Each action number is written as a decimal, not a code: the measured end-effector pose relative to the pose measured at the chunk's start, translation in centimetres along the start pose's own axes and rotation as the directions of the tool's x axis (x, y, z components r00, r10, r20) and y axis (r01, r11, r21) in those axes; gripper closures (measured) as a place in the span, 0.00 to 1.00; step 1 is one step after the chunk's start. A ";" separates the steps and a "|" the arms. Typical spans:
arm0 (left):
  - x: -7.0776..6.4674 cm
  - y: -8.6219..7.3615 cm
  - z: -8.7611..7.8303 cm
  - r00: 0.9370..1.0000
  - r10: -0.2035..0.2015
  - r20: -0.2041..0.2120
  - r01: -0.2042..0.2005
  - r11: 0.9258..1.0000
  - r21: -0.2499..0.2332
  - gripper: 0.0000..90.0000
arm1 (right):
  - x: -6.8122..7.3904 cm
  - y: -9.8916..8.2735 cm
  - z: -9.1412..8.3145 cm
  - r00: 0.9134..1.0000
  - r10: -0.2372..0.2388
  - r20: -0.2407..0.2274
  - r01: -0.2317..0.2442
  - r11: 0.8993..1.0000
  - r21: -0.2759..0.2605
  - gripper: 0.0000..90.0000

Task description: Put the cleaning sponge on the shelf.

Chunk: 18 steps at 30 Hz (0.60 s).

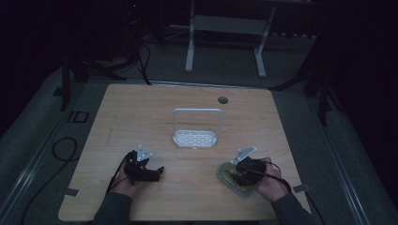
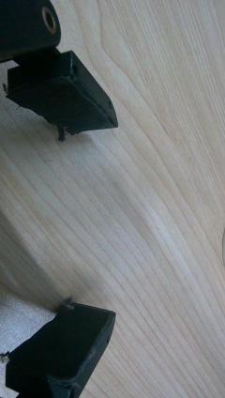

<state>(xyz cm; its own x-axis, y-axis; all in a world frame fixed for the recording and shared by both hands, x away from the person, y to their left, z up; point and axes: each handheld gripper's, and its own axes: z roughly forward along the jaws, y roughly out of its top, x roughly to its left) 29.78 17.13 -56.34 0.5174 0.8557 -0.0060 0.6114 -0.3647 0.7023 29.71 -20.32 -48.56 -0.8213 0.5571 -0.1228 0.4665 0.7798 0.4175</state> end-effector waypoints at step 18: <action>0.0 0.0 0.0 1.000 0.000 0.000 0.000 1.000 0.000 0.09 | -0.3 0.9 0.0 0.998 -0.044 -0.033 0.047 0.994 0.100 0.66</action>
<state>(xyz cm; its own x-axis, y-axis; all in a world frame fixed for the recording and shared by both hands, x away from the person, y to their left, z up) 29.78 17.13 -56.34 0.5175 0.8557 -0.0061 0.6113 -0.3647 0.7023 30.38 -19.75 -48.12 -0.8516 0.5123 -0.1111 0.4577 0.8300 0.3189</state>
